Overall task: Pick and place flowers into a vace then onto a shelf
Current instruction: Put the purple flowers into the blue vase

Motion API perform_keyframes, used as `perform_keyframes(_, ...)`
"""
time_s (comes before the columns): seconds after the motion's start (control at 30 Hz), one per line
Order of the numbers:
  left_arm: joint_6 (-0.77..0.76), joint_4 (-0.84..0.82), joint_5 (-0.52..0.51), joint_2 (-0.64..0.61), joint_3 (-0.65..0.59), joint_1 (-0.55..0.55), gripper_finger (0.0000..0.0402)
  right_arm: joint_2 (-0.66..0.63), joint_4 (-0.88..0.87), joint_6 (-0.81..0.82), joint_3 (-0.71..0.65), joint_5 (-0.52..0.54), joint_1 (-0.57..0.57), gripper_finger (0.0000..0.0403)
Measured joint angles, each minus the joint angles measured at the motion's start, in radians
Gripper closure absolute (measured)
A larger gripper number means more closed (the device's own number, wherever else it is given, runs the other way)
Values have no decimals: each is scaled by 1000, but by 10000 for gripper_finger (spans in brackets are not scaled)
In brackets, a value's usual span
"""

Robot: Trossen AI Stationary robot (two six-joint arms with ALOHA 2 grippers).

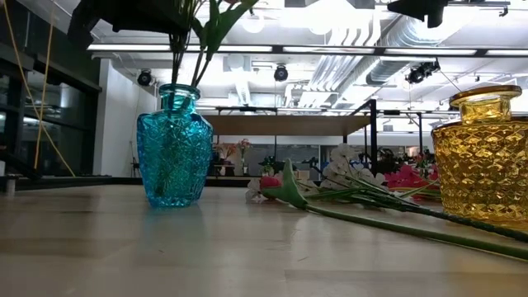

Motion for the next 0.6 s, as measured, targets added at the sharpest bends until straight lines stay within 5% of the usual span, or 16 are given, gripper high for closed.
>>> perform_keyframes(0.6, -23, 1, 135, -1, 0, -1, 324, 0, 0, 5, 0, -7, 0, 116)
